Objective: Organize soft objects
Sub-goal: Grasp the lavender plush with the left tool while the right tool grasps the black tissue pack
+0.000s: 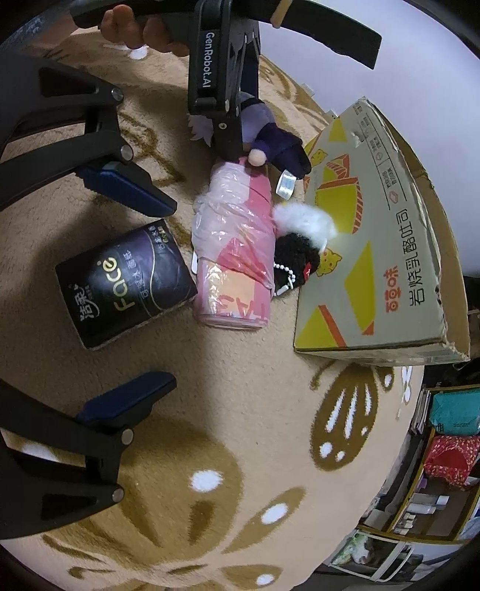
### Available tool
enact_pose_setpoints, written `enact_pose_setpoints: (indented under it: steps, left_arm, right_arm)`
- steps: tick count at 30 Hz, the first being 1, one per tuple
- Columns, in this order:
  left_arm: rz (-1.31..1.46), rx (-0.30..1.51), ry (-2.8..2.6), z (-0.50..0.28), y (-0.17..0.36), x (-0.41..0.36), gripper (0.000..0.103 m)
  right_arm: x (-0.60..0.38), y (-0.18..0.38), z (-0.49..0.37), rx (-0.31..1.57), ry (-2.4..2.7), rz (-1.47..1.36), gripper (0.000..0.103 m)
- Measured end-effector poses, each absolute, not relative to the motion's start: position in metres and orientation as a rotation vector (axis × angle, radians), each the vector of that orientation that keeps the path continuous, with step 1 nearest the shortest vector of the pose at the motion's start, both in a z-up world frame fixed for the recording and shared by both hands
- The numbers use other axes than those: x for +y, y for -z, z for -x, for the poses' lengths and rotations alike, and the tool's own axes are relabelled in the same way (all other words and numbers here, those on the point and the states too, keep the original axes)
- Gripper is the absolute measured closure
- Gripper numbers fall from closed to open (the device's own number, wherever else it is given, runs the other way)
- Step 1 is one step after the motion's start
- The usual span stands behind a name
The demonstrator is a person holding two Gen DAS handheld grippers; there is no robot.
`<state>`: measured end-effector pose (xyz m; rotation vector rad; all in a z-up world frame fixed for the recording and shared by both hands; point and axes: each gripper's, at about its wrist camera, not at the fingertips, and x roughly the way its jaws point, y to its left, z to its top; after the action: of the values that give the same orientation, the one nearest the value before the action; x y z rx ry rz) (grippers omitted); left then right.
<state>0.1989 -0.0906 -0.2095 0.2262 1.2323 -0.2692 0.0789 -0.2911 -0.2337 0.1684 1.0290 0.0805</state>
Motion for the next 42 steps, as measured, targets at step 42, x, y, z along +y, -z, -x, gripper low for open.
enact_pose_setpoints:
  steps: [42]
  left_arm:
    - [-0.122, 1.082, 0.179, -0.160, 0.133, -0.049, 0.038]
  right_arm:
    - [-0.296, 0.198, -0.074, 0.922, -0.105, -0.238, 0.053]
